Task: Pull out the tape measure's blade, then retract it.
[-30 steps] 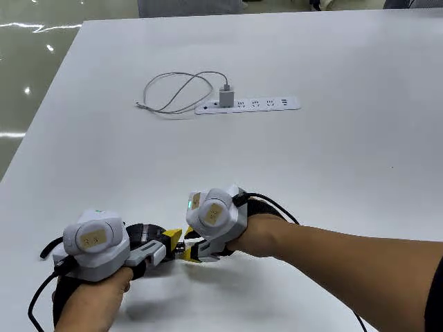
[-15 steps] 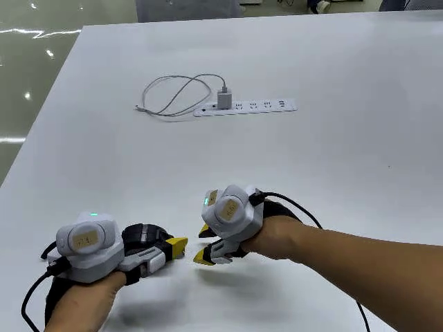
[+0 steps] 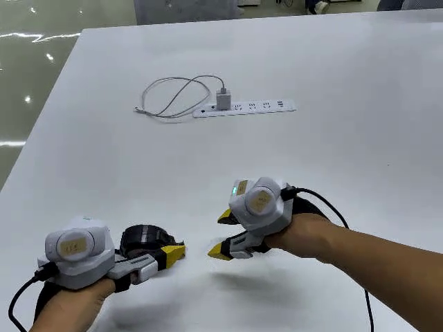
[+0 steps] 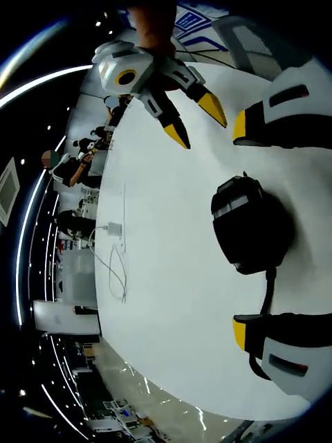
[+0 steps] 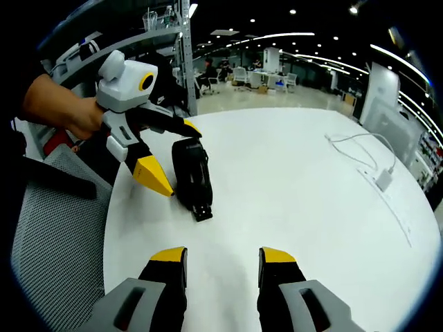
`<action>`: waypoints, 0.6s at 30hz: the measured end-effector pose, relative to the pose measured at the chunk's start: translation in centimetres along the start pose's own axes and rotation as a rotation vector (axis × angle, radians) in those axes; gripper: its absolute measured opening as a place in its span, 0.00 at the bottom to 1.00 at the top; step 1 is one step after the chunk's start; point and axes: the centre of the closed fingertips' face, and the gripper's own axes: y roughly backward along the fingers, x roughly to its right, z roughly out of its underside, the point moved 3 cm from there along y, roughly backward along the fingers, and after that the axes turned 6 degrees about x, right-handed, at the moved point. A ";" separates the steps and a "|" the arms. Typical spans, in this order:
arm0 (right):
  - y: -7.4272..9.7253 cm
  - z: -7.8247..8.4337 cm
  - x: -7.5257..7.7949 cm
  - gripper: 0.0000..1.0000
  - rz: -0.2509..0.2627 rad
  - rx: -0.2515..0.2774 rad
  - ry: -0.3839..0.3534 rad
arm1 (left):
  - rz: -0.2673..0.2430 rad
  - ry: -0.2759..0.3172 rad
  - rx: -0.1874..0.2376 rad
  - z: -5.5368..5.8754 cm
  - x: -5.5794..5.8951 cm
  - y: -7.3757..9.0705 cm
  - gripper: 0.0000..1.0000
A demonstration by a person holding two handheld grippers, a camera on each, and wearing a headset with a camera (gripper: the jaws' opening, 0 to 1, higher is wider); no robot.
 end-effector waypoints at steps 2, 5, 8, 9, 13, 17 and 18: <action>0.8 0.2 0.4 0.38 0.015 0.009 -0.011 | 0.028 0.051 -0.014 0.1 0.0 0.1 0.99; 1.7 0.7 0.8 0.39 0.034 0.013 -0.021 | 0.027 0.067 0.001 0.2 -0.8 0.4 0.99; 2.5 1.3 1.1 0.40 0.056 0.014 -0.043 | 0.048 0.076 -0.007 0.4 -1.0 0.8 0.99; 2.8 1.6 1.1 0.41 0.064 0.012 -0.054 | 0.059 0.053 -0.012 0.5 -1.1 1.0 0.99; 3.8 2.8 1.0 0.44 0.088 0.011 -0.063 | 0.094 -0.056 -0.038 0.6 -1.2 1.6 0.99; 5.2 3.8 1.2 0.43 0.130 0.031 -0.103 | 0.122 -0.084 -0.041 0.6 -1.3 1.9 0.99; 5.5 4.0 1.2 0.42 0.136 0.034 -0.108 | 0.129 -0.109 -0.043 0.6 -1.3 2.0 0.99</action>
